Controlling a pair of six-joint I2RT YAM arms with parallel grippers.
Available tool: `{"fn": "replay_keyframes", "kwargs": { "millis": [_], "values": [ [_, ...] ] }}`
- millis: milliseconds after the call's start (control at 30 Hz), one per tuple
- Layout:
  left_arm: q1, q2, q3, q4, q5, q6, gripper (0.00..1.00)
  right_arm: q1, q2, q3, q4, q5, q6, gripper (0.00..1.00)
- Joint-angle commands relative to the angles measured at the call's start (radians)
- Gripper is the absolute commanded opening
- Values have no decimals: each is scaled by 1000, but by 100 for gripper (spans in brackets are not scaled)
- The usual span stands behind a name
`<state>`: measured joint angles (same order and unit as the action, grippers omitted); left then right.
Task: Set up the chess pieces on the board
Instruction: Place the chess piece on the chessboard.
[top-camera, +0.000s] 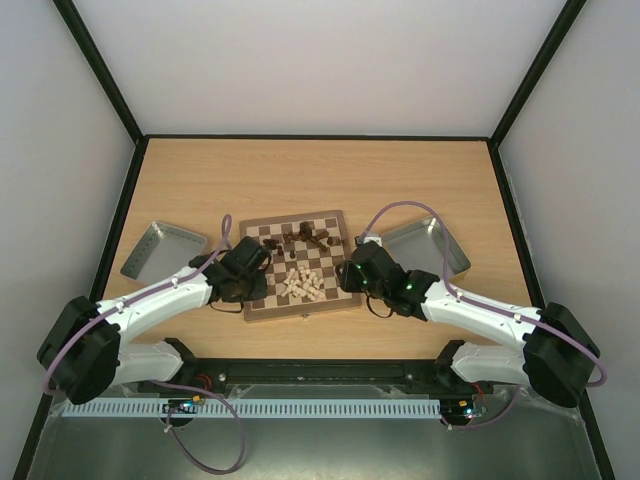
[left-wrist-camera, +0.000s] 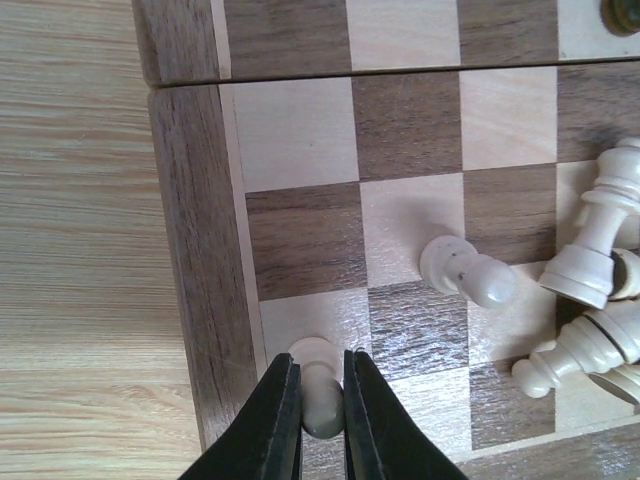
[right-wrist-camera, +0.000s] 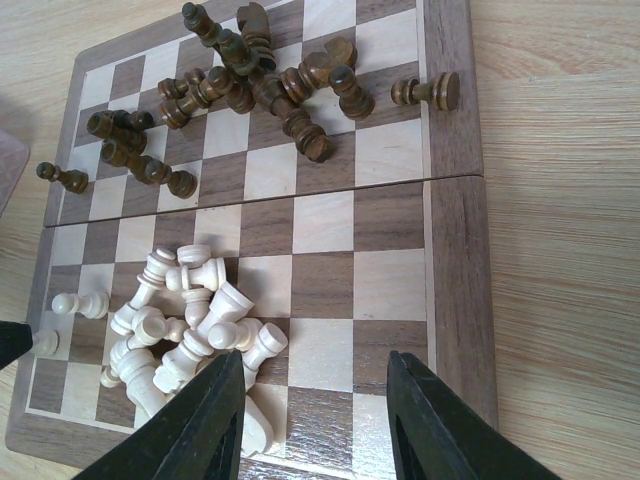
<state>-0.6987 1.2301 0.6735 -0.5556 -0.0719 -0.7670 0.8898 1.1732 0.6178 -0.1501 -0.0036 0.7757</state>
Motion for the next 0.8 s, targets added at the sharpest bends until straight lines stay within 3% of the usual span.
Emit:
{"fn": "replay_keyframes", "kwargs": {
  "millis": [0,233,300,567,767],
  "values": [
    [8,14,-32,27,-14,-3,2,4,-17,-10,18,28,15,39],
    [10,24,-36,30,-24,4,7,4,-12,-7,19,22,19,41],
    [10,22,-27,15,-38,7,12,4,-14,-8,18,21,21,42],
    [9,-16,75,-35,-58,67,50,4,-20,-15,35,41,30,48],
    [8,-14,110,43,19,113,58,4,-4,-10,47,76,52,48]
  ]
}}
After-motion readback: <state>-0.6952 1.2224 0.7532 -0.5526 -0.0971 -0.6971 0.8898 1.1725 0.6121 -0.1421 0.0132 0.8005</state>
